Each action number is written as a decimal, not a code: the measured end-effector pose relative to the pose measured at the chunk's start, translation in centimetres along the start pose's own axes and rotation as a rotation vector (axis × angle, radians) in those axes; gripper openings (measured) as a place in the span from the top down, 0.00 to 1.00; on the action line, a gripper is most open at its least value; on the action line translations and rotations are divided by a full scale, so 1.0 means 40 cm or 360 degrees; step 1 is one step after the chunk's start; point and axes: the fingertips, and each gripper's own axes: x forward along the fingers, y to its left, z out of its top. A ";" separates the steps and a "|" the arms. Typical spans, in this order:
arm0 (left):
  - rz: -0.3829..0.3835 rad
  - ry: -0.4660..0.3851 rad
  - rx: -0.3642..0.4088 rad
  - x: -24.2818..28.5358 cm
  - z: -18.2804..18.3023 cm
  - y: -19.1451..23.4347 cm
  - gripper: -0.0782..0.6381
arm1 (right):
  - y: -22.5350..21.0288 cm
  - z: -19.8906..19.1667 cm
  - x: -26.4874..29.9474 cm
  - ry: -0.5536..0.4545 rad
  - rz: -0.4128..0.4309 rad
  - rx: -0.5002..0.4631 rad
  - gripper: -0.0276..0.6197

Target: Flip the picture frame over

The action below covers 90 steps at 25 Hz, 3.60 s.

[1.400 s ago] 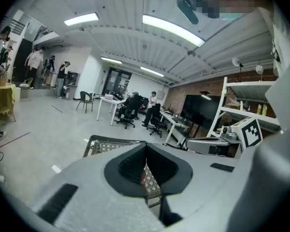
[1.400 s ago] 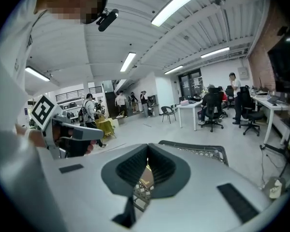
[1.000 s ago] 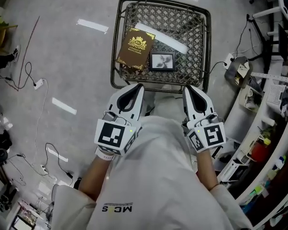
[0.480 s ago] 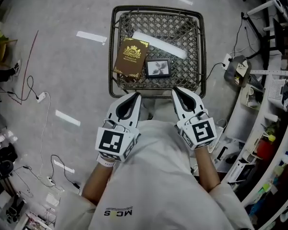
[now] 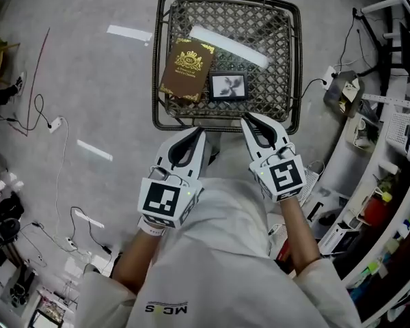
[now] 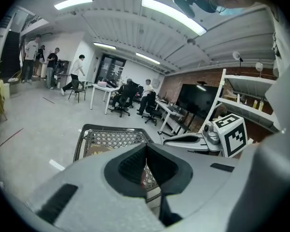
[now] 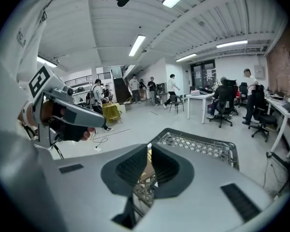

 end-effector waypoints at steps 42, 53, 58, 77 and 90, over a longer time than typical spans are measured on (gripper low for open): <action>0.0237 0.0179 -0.0162 0.159 -0.236 0.137 0.86 | -0.033 -0.410 0.364 0.0494 0.0631 -0.0658 0.84; 0.0276 0.0176 -0.0253 0.167 -0.259 0.141 0.86 | -0.031 -0.513 0.423 0.0612 0.0719 -0.0771 0.84; 0.0247 0.0189 -0.0214 0.159 -0.279 0.130 0.86 | -0.024 -0.548 0.450 0.0663 0.0752 -0.0840 0.83; 0.0279 0.0189 -0.0268 0.130 -0.286 0.148 0.86 | -0.016 -0.610 0.484 0.0726 0.0761 -0.1045 0.83; 0.0271 0.0193 -0.0252 0.122 -0.284 0.156 0.86 | -0.010 -0.553 0.468 0.0667 0.0722 -0.0785 0.84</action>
